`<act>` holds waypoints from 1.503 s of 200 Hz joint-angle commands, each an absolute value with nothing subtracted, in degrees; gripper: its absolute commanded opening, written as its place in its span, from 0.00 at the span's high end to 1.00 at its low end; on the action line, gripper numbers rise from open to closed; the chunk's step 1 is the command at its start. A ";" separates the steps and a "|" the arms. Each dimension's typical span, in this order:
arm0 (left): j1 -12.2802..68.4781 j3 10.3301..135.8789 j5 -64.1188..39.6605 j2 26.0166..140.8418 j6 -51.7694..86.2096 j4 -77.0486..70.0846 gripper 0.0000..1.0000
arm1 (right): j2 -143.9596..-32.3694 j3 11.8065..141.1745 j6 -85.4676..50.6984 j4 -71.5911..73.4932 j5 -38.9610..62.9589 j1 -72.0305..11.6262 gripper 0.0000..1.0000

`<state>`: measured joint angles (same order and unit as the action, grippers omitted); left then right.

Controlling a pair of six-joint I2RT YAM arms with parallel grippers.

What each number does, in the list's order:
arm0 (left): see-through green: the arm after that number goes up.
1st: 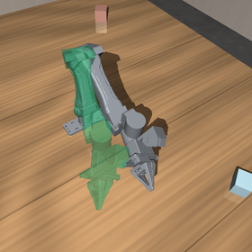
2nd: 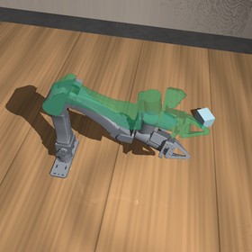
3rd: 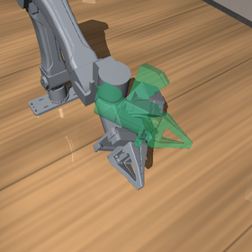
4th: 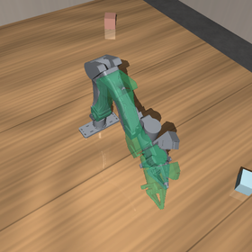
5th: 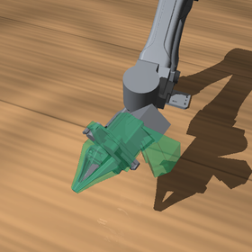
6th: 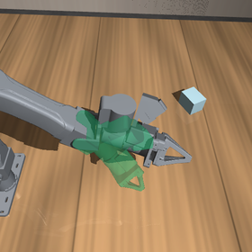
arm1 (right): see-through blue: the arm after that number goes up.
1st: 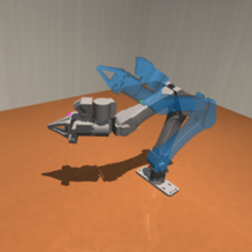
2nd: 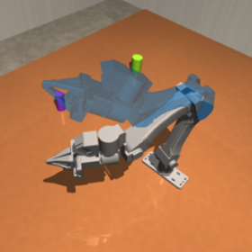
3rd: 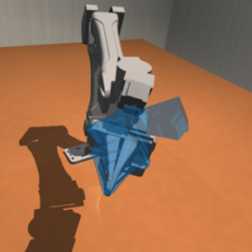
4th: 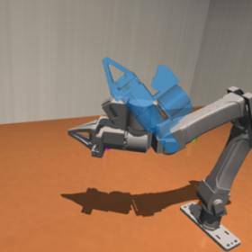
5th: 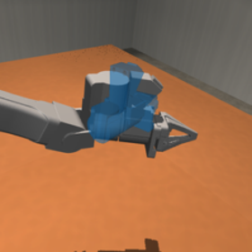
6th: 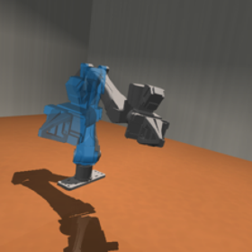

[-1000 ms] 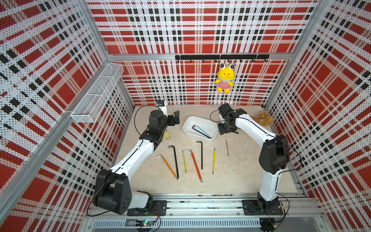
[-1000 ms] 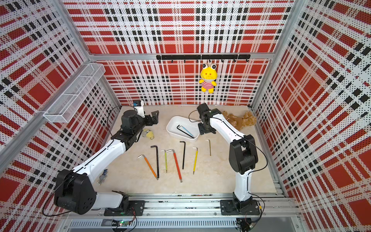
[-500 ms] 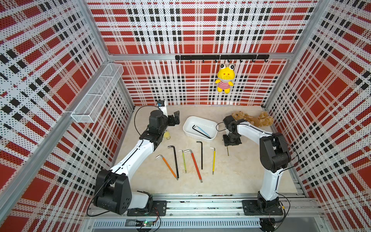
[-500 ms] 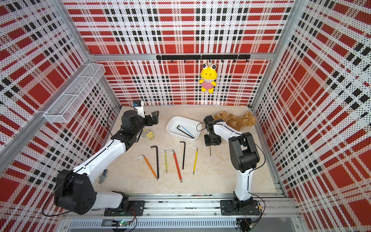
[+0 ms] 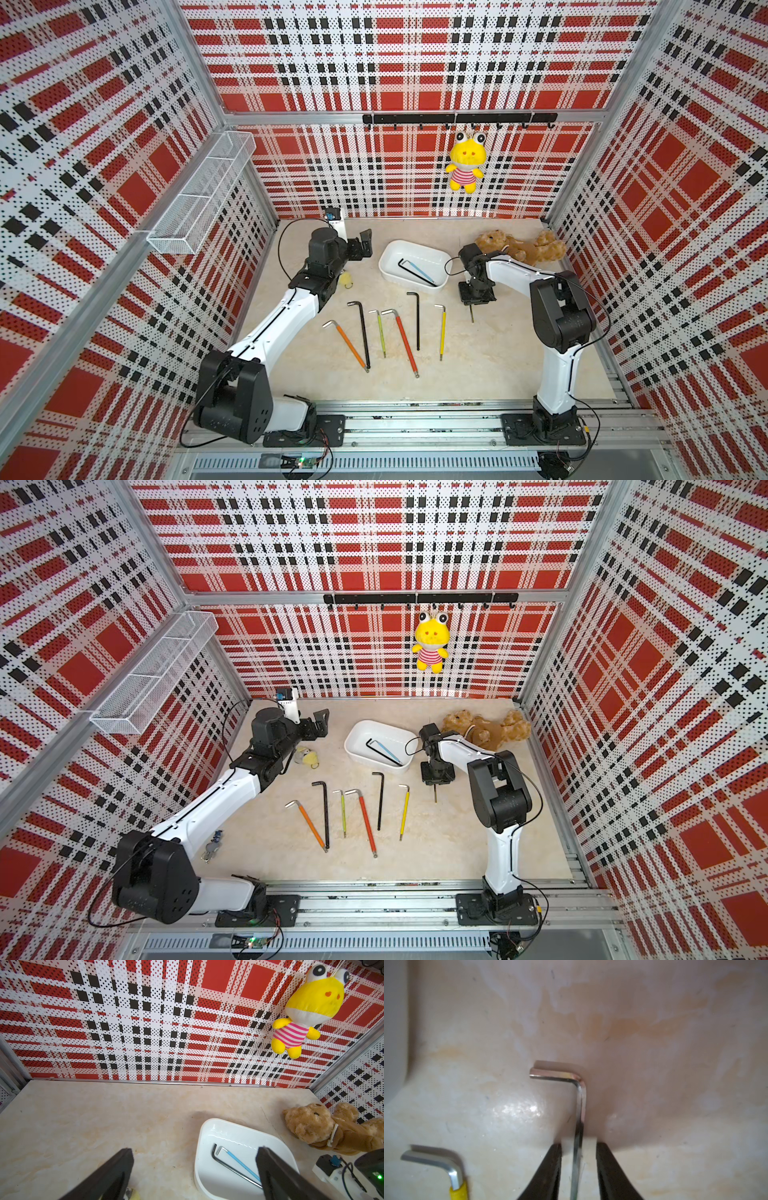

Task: Put the hex key on the desktop into the storage box
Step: Pick up the Allen key from the center of the board, then place the Allen key in the storage box.

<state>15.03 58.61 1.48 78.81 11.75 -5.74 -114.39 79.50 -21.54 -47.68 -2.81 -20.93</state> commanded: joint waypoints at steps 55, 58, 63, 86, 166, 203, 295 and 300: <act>14.92 60.17 1.32 78.71 11.58 -5.89 0.01 | -115.51 73.72 -23.82 -45.15 -2.67 -22.69 1.00; 14.94 60.17 1.32 78.74 11.59 -5.89 0.01 | -115.41 73.66 -23.74 -45.17 -2.64 -22.68 1.00; 14.92 60.17 1.32 78.68 11.60 -5.89 0.01 | -115.32 73.57 -23.67 -45.17 -2.63 -22.68 1.00; 14.94 60.13 1.40 78.53 11.60 -5.87 0.01 | -114.20 73.48 -23.26 -45.05 -2.89 -22.72 1.00; 15.02 60.02 1.68 77.96 11.51 -5.71 0.01 | -107.73 78.31 -21.01 -48.16 -1.14 -21.49 1.00; 15.03 59.93 1.76 77.66 11.43 -5.71 0.01 | -105.66 81.81 -20.24 -50.23 -0.84 -21.45 1.00; 15.00 59.92 1.93 77.26 11.28 -5.71 0.01 | -117.43 114.56 -7.77 -56.74 3.68 -23.81 1.00; 14.99 59.92 2.02 77.17 11.34 -5.71 0.01 | -119.09 117.03 -7.06 -57.03 4.26 -23.99 1.00</act>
